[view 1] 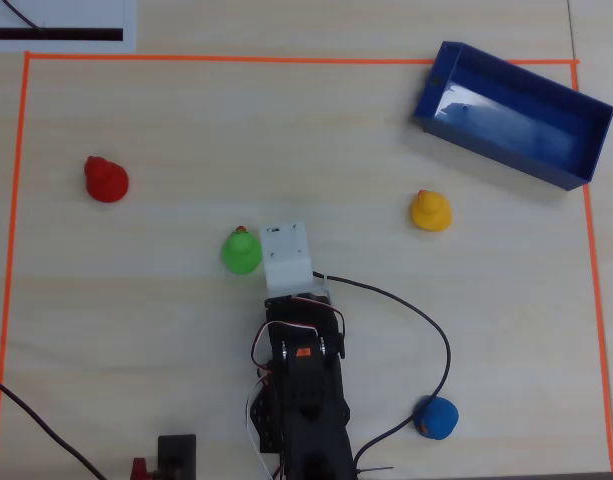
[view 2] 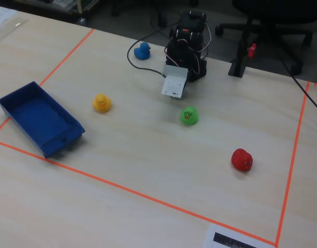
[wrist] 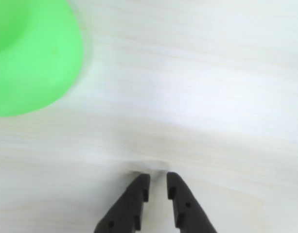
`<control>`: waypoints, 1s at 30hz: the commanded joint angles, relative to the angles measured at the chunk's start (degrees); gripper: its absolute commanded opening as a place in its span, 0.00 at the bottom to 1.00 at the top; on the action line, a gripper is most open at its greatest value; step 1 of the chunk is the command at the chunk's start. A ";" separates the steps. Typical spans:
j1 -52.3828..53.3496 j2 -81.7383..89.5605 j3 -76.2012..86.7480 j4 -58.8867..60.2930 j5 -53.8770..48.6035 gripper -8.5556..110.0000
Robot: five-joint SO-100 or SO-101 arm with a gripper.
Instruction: Grasp green duck and put it into box.
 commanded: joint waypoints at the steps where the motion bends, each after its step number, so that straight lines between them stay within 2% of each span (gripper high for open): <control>1: 0.18 0.00 -0.44 1.23 0.35 0.09; 22: 0.18 0.00 -0.44 1.23 0.35 0.09; 24: -0.26 0.00 -0.44 1.23 0.35 0.12; 27: -3.08 0.00 -0.44 1.23 -0.09 0.08; 30: -2.11 0.00 -0.44 1.23 0.44 0.09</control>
